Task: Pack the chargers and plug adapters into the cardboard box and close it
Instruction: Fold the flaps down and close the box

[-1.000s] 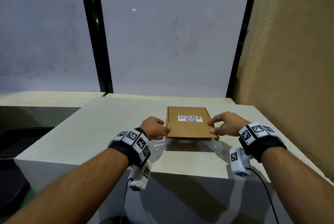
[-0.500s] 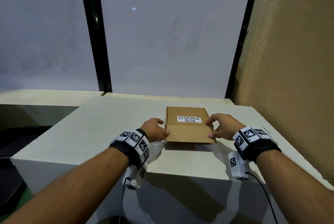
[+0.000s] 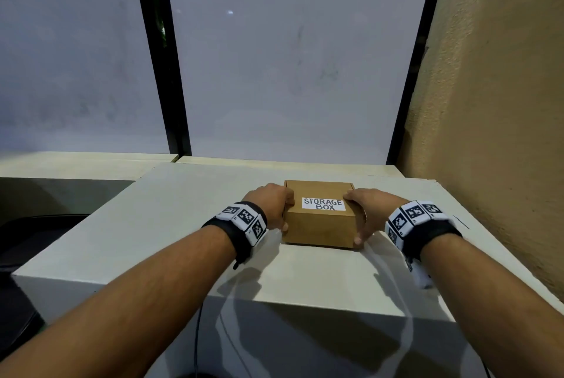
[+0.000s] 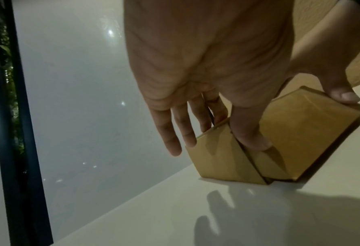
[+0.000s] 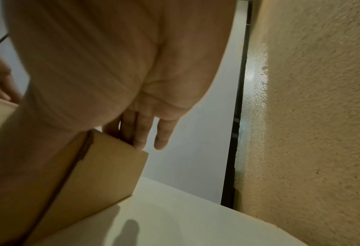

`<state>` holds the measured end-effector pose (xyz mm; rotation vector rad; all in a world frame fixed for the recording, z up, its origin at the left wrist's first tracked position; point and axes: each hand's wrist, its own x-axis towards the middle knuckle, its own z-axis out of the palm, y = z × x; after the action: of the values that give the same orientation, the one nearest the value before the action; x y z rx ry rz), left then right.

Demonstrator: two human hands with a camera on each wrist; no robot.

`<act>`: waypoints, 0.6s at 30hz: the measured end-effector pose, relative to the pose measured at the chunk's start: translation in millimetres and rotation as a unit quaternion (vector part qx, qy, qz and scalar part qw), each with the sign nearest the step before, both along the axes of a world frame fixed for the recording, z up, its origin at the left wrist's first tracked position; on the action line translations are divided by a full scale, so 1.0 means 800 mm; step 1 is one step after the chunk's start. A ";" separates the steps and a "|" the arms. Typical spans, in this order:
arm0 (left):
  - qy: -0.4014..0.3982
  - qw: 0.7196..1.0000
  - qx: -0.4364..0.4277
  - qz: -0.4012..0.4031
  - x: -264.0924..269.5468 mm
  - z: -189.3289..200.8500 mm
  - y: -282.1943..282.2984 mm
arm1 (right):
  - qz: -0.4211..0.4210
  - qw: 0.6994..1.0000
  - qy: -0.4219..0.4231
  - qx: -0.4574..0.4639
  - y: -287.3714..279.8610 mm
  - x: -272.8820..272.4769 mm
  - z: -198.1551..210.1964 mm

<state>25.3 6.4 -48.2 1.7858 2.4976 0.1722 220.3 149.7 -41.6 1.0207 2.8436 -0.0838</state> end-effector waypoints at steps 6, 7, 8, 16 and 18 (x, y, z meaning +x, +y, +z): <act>0.033 0.999 0.025 -0.026 -0.006 -0.002 0.006 | 0.013 0.999 0.035 0.033 0.005 -0.001 -0.008; 0.038 0.999 0.027 -0.026 -0.007 -0.003 0.006 | 0.014 0.998 0.037 0.040 0.004 -0.002 -0.008; 0.043 0.998 0.030 -0.031 -0.009 -0.005 0.006 | 0.018 0.998 0.039 0.046 0.005 -0.002 -0.009; 0.046 0.996 0.043 -0.058 -0.029 -0.014 0.007 | 0.021 0.997 0.052 0.048 0.010 0.000 -0.013; 0.022 0.997 0.035 -0.064 -0.035 -0.012 0.008 | 0.024 0.998 0.045 0.048 0.014 -0.002 -0.015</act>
<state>-2.9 13.1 -57.9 1.9913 2.4239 0.2168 218.7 160.7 -53.2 0.9901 2.9774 0.0122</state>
